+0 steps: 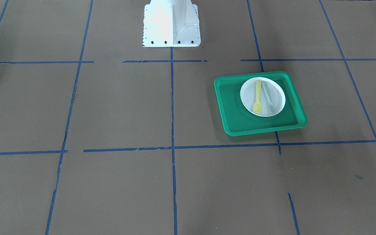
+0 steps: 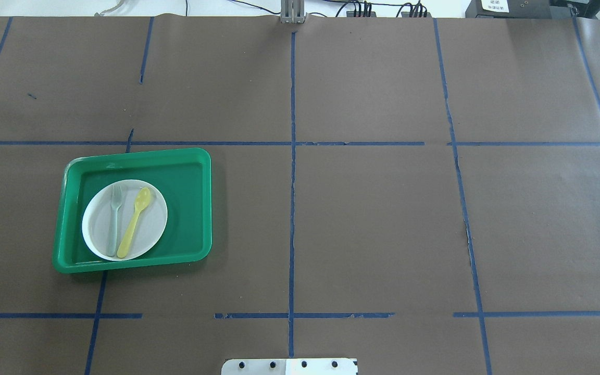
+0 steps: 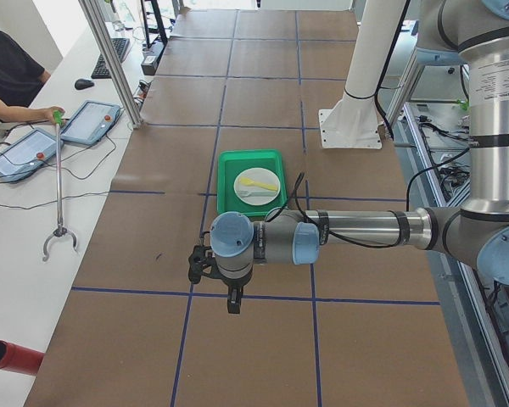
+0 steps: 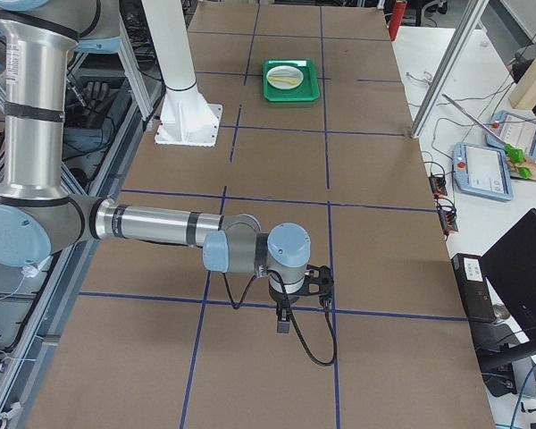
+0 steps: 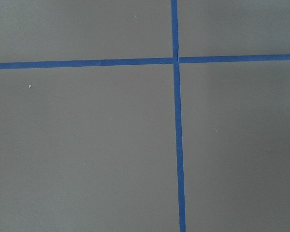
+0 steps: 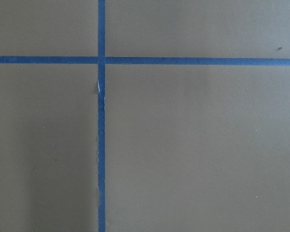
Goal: Place spoon
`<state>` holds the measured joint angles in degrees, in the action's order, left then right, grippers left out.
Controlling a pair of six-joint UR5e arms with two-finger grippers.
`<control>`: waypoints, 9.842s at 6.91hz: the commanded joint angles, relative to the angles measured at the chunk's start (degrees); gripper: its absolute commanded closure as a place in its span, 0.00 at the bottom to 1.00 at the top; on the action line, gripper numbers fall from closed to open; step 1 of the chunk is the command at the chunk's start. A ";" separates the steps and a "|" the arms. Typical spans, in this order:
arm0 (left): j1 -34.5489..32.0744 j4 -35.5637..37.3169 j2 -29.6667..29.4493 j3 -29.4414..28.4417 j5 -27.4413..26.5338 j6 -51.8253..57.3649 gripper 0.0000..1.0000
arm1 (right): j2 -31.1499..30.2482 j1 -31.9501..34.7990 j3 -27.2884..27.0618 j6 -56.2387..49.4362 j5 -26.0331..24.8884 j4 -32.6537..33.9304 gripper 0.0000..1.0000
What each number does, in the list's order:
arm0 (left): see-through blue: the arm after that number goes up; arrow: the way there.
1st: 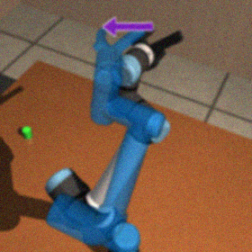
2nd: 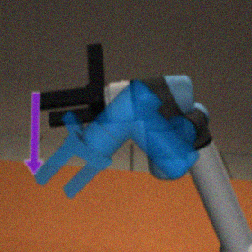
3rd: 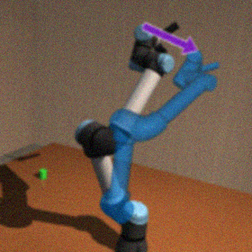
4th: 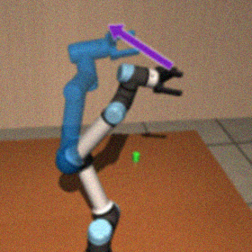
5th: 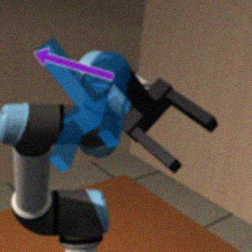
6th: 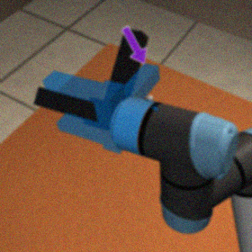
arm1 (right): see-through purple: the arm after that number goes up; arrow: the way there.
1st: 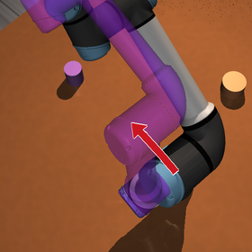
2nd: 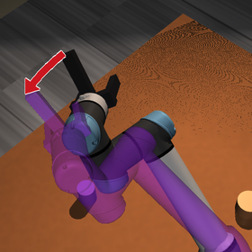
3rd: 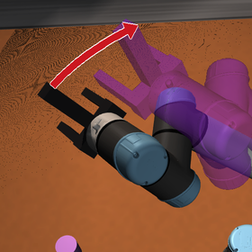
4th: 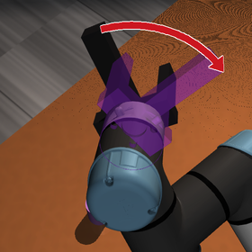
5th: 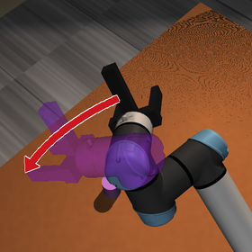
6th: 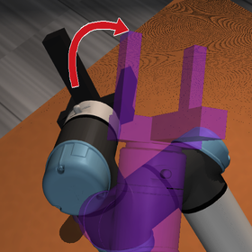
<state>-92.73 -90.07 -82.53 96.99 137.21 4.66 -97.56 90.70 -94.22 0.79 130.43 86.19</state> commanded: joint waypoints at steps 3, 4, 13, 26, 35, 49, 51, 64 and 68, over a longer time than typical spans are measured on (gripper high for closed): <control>0.35 -0.10 -2.44 0.38 -0.28 -1.31 0.00 | 0.00 0.00 0.00 -0.09 0.00 0.03 0.00; 1.31 -0.02 -5.68 1.17 -0.36 -9.49 0.00 | 0.00 0.00 0.00 0.00 0.00 0.03 0.00; 45.21 -4.89 -24.43 10.59 -17.12 -57.16 0.00 | 0.00 0.00 0.00 0.00 0.00 0.03 0.00; 55.46 -16.89 -20.92 3.64 -22.25 -63.45 0.32 | 0.00 0.00 0.00 0.00 0.00 -0.06 0.00; 55.72 -16.80 -20.74 3.38 -20.58 -62.84 0.87 | 0.00 0.00 0.00 0.00 0.00 0.03 0.00; 52.82 -12.21 -33.57 -2.76 -17.42 -67.66 1.00 | 0.00 0.00 0.00 0.00 0.00 -0.06 0.00; 53.61 -12.58 -33.31 -3.22 -17.42 -67.85 1.00 | 0.00 0.00 0.00 -0.09 0.00 0.03 0.00; 31.51 -0.19 -27.27 8.92 -17.33 -31.22 0.00 | 0.00 0.00 0.00 -0.09 0.00 -0.06 0.00; 6.12 -0.19 -14.00 -3.88 -6.08 -1.90 0.00 | 0.00 0.00 0.00 0.00 0.00 -0.06 0.00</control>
<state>-79.37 -90.32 -100.01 97.70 128.42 -4.73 -97.56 90.70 -94.22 0.79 130.43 86.20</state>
